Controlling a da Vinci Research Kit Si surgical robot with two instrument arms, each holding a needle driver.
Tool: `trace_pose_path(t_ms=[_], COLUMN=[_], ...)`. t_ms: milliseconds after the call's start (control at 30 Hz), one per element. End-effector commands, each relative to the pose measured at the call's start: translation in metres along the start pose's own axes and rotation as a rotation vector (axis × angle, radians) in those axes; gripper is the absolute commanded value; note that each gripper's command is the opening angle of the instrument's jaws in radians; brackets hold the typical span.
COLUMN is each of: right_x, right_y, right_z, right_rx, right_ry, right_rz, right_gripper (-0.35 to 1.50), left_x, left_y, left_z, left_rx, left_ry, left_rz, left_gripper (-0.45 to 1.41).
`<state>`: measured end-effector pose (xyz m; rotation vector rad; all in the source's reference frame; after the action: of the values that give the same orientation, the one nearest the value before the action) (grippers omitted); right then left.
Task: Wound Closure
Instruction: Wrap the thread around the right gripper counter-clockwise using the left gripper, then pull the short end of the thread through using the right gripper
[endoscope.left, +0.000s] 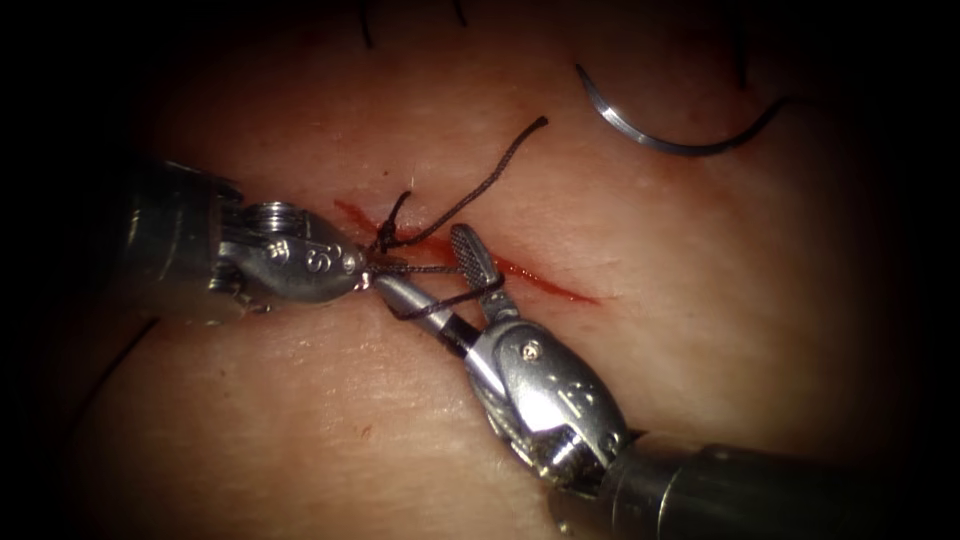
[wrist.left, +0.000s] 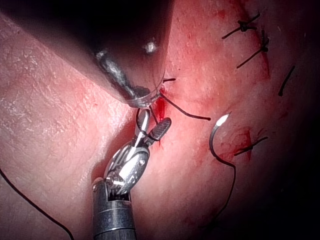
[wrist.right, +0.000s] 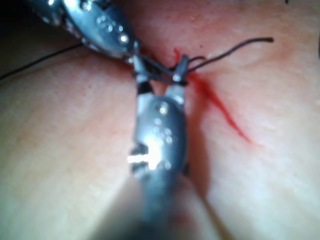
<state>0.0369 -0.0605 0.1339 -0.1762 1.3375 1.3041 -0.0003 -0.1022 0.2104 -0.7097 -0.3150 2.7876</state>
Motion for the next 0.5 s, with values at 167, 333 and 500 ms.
trace_pose_path(t_ms=[167,333,500], right_x=[-0.0015,-0.0017,-0.0022], right_y=[0.0003,0.0015,0.0024], right_z=[0.0010,0.0019,0.0023], right_rx=[-0.028,-0.038,-0.061], right_ry=[0.009,0.014,0.021], right_rz=[0.029,0.084,0.118], right_gripper=[0.73,0.68,0.66], left_x=[-0.0002,-0.0004,-0.0003], left_y=[0.0006,0.0003,0.0000], left_z=[0.0007,0.0007,0.0007], left_rx=[-0.003,-0.003,-0.004], left_ry=[0.001,0.004,0.004], left_rz=[0.001,0.003,0.003], left_gripper=[-0.45,-0.45,-0.45])
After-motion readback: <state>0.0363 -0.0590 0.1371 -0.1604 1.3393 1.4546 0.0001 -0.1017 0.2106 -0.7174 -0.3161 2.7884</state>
